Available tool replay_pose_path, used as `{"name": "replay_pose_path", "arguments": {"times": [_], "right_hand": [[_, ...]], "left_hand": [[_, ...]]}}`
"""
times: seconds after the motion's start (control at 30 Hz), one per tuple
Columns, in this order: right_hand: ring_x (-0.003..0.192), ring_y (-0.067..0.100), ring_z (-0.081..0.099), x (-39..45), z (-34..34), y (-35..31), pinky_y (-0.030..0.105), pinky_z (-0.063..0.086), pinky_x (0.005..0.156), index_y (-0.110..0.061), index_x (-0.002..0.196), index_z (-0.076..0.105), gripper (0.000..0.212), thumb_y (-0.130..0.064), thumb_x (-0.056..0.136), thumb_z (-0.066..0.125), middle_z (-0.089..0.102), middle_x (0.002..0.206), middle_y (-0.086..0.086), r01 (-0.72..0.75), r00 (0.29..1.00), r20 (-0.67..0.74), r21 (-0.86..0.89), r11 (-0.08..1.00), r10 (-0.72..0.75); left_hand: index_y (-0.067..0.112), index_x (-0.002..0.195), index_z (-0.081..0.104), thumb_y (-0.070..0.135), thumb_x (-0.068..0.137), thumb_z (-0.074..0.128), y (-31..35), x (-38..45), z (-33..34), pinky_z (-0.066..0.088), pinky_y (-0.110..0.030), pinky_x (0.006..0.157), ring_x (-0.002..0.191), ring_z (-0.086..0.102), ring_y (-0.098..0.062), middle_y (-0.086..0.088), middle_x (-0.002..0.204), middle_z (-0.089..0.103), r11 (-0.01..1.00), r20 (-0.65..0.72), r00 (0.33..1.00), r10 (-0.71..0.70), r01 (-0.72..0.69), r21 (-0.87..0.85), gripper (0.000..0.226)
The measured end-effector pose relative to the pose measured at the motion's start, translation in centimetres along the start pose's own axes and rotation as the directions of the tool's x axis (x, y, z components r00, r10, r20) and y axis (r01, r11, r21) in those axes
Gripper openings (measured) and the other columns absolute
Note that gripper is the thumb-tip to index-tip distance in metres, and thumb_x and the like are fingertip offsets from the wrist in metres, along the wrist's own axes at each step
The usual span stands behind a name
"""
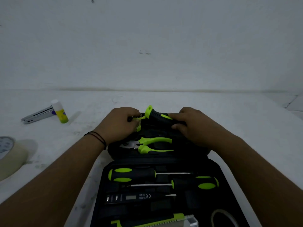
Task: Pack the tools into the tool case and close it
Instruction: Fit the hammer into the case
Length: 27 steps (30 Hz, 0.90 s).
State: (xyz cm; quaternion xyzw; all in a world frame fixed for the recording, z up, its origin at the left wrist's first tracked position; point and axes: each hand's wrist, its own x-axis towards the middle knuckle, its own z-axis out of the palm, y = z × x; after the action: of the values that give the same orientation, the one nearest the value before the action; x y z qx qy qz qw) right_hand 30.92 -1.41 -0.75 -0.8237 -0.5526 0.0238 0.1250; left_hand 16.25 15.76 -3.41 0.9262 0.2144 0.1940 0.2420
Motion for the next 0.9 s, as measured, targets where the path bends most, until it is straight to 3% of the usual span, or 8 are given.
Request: {"name": "replay_pose_path", "arguments": {"times": [0.2, 0.4, 0.57, 0.7, 0.9], "right_hand": [[0.107, 0.028, 0.048, -0.4, 0.2, -0.1, 0.034, 0.041, 0.088, -0.024, 0.131, 0.049, 0.038, -0.026, 0.093, 0.048, 0.050, 0.111, 0.011, -0.035, 0.999, 0.033, -0.105, 0.994, 0.039], [0.109, 0.027, 0.048, -0.3, 0.1, -0.3, 0.031, 0.038, 0.087, -0.026, 0.133, 0.049, 0.040, -0.024, 0.092, 0.051, 0.050, 0.114, 0.011, -0.009, 0.998, 0.060, -0.104, 0.995, 0.016], [0.113, 0.027, 0.047, 0.3, 0.9, -0.7, 0.033, 0.038, 0.093, -0.028, 0.135, 0.045, 0.043, -0.027, 0.093, 0.049, 0.050, 0.120, 0.011, 0.021, 0.996, 0.084, -0.154, 0.988, -0.008], [0.114, 0.028, 0.047, 1.0, 1.8, -0.6, 0.028, 0.035, 0.089, -0.028, 0.137, 0.043, 0.044, -0.028, 0.093, 0.049, 0.049, 0.122, 0.011, -0.008, 0.996, 0.084, -0.137, 0.991, 0.020], [0.110, 0.031, 0.049, 1.8, 1.9, -0.1, 0.035, 0.041, 0.091, -0.029, 0.136, 0.045, 0.045, -0.028, 0.091, 0.052, 0.050, 0.117, 0.014, -0.032, 0.993, 0.104, -0.174, 0.984, 0.051]], "left_hand": [[0.017, 0.117, 0.065, 0.018, 0.092, 0.051, -0.8, 0.1, 0.4, 0.033, -0.019, 0.096, 0.120, 0.052, -0.015, 0.000, 0.128, 0.060, 1.000, -0.030, 0.999, -0.013, 0.013, -0.004, 0.028], [0.013, 0.114, 0.066, 0.012, 0.092, 0.048, -0.6, -0.1, 0.5, 0.036, -0.018, 0.088, 0.113, 0.056, -0.019, -0.002, 0.122, 0.064, 1.000, -0.070, 0.998, 0.009, -0.010, -0.011, 0.028], [0.013, 0.116, 0.065, 0.012, 0.093, 0.047, -0.5, -0.1, 0.6, 0.033, -0.016, 0.085, 0.114, 0.055, -0.019, -0.003, 0.124, 0.063, 1.000, -0.074, 0.997, -0.005, 0.004, -0.011, 0.029], [0.014, 0.116, 0.065, 0.011, 0.092, 0.047, -0.6, -0.1, 0.7, 0.033, -0.015, 0.086, 0.116, 0.054, -0.019, -0.002, 0.125, 0.063, 1.000, -0.075, 0.997, -0.007, 0.007, -0.012, 0.030], [0.013, 0.118, 0.064, 0.011, 0.092, 0.046, -0.6, -0.2, 0.8, 0.033, -0.018, 0.088, 0.117, 0.053, -0.020, -0.003, 0.125, 0.062, 1.000, -0.074, 0.997, -0.002, 0.002, 0.003, 0.031]]}}
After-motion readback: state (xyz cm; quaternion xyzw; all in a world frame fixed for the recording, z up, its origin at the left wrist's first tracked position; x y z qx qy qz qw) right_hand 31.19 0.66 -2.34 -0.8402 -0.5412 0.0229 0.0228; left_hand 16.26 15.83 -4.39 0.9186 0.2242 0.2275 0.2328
